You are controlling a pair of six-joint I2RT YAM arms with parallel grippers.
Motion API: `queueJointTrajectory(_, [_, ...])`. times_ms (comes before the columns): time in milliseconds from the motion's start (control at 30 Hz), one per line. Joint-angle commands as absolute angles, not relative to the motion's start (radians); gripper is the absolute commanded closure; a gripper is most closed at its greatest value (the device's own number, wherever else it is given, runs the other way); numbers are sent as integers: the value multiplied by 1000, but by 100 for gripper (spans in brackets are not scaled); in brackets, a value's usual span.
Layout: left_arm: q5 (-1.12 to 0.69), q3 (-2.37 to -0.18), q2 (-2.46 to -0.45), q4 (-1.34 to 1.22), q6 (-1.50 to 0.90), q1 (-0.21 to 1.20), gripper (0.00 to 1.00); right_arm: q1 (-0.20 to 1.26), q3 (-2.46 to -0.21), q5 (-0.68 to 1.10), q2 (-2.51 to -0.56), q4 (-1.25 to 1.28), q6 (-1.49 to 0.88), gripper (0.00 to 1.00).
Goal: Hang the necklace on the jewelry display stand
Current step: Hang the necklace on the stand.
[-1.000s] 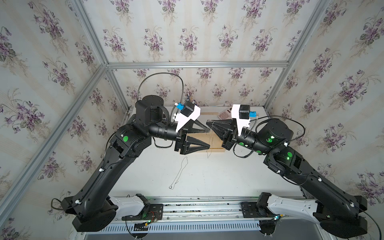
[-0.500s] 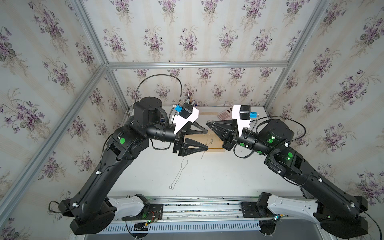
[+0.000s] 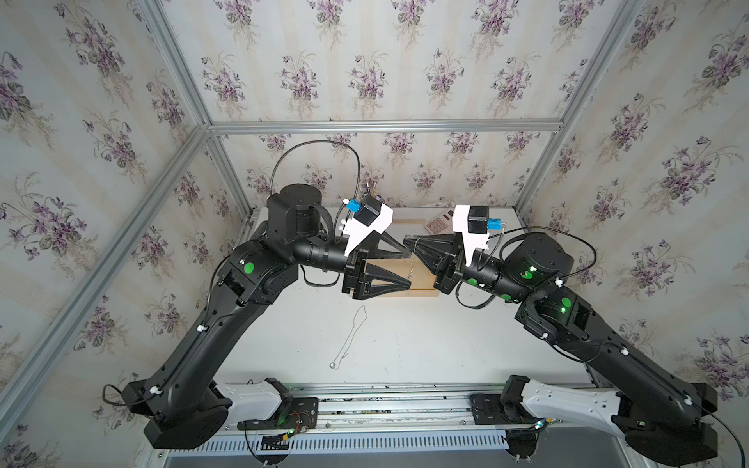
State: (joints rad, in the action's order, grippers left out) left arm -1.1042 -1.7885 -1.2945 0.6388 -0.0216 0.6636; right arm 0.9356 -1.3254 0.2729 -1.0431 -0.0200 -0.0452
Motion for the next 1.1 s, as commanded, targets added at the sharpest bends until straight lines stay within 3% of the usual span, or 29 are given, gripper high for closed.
queueJointTrajectory(0, [-1142, -1794, -1307, 592, -45, 665, 28, 936, -1325, 278, -1043, 9, -35, 100])
queueJointTrajectory(1067, [-1218, -1771, -1333, 549, -96, 675, 27, 936, -1327, 242, -1074, 32, -1, 100])
